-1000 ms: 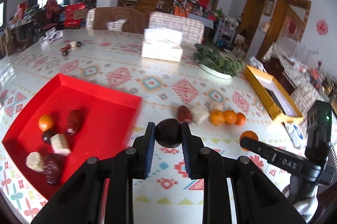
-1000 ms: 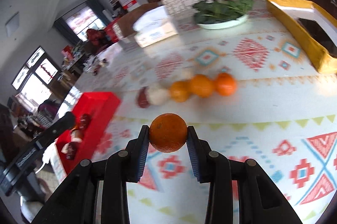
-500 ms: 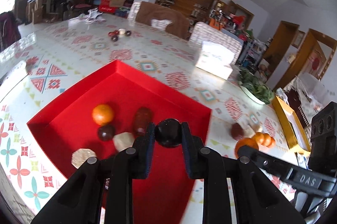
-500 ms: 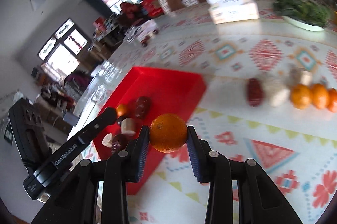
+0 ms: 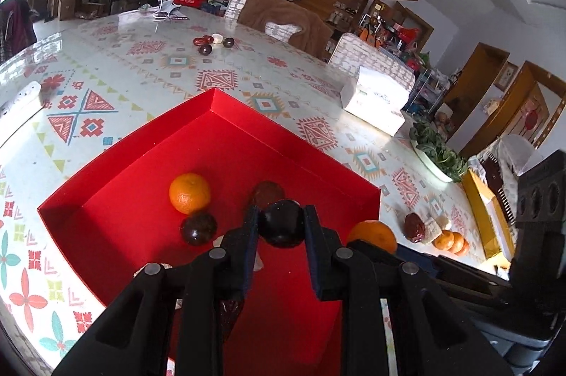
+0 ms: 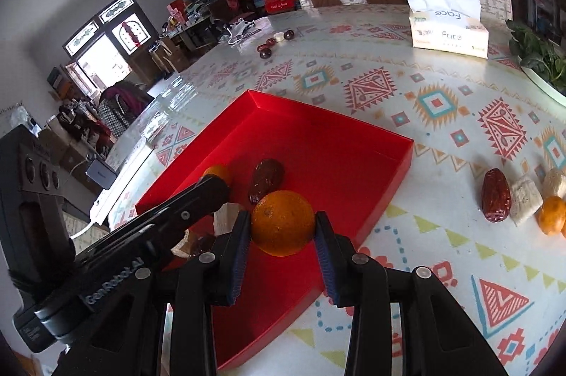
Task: Organize fruits
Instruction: 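Carry the plum and orange over the red tray and open both tools, then withdraw both open tools from the tray toward the fruit row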
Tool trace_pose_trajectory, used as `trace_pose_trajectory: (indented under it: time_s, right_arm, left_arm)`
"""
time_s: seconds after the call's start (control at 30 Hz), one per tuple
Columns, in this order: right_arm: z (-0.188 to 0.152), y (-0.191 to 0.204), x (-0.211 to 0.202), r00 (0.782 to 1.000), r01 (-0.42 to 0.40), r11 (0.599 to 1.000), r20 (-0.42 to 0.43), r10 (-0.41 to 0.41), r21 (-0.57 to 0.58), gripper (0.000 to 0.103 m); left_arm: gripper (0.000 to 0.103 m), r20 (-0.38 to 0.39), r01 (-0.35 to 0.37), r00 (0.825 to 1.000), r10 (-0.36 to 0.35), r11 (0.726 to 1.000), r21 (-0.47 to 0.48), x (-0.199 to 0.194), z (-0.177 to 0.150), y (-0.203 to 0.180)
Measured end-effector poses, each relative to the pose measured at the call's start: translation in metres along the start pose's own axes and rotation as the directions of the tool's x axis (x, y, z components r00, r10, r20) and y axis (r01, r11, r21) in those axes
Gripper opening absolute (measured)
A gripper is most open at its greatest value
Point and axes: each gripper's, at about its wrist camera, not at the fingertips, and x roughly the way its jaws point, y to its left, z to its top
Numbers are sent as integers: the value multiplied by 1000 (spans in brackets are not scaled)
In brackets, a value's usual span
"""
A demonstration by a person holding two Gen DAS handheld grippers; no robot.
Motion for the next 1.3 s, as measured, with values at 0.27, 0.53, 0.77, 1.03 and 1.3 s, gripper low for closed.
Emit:
trace_pose_trajectory:
  time_s: [0.27,0.53,0.77,1.03,1.3]
  right_arm:
    - [-1,-4,-8,1000,11,1000,24,-12,24,41]
    - [-10,-8,-26,998,21,999,59,-23,39,45]
    - [-18,-28,-56,987,85,994,128,-93,72,48]
    - [-36,-108,-111,969,46,958,220,-112,283,65]
    - [-68,-203,-168,945,179,888,176,-274,423,65]
  left_arm:
    - [57,36,1,999,1,999,-41,-11,2,8]
    - [68,58,-5,998,6,1000,-9,-23,-1,-7]
    - [89,71,-48,996,46,998,39,-29,-5,-30]
    - [89,50,18,998,-23,996,92,-33,-17,-65]
    - [89,-19,82,997,-80,985,149,-20,-33,-104]
